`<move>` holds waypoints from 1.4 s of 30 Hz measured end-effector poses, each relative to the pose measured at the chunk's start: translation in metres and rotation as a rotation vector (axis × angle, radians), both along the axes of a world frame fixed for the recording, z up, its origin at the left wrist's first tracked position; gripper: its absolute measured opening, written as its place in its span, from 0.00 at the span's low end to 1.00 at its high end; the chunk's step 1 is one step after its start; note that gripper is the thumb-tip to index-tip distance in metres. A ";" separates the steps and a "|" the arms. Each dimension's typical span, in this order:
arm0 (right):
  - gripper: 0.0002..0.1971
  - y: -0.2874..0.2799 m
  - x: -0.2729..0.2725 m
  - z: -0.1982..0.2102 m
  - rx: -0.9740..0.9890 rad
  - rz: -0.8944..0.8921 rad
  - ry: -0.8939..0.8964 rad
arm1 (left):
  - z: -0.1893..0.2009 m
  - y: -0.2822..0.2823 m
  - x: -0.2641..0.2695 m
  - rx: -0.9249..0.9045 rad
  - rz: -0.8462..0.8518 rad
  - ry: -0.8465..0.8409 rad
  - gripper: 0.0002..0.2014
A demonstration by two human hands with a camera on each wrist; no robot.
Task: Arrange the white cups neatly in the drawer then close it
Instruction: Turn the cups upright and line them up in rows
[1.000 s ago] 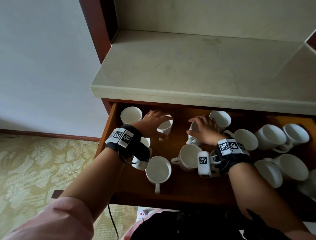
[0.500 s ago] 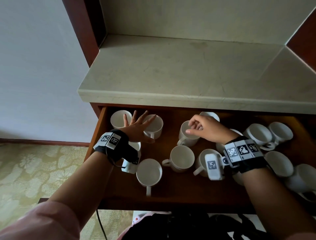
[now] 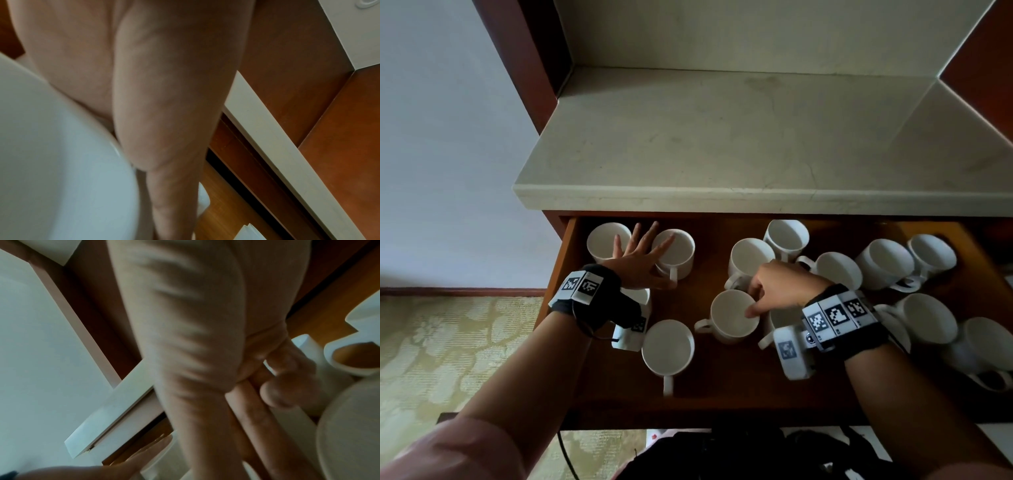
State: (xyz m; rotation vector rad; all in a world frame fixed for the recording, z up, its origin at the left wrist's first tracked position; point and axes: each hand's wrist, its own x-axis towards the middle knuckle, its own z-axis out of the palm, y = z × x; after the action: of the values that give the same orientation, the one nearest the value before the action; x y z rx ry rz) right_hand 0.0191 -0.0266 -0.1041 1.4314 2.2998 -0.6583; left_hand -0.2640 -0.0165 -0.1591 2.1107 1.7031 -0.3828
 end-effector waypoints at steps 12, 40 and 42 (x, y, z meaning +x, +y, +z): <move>0.08 0.001 -0.004 -0.007 0.085 0.047 0.102 | 0.004 -0.001 0.000 -0.024 0.016 0.003 0.54; 0.12 0.001 0.008 -0.010 0.017 -0.104 0.168 | 0.010 -0.003 0.003 -0.057 0.036 -0.018 0.53; 0.11 0.002 0.008 -0.012 0.013 -0.115 0.193 | 0.010 -0.003 0.003 -0.060 0.038 -0.019 0.53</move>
State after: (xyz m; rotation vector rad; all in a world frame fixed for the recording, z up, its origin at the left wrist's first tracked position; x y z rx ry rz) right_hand 0.0273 -0.0250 -0.1161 1.5786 2.3815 -0.8509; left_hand -0.2608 -0.0195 -0.1487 2.0309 1.6973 -0.3964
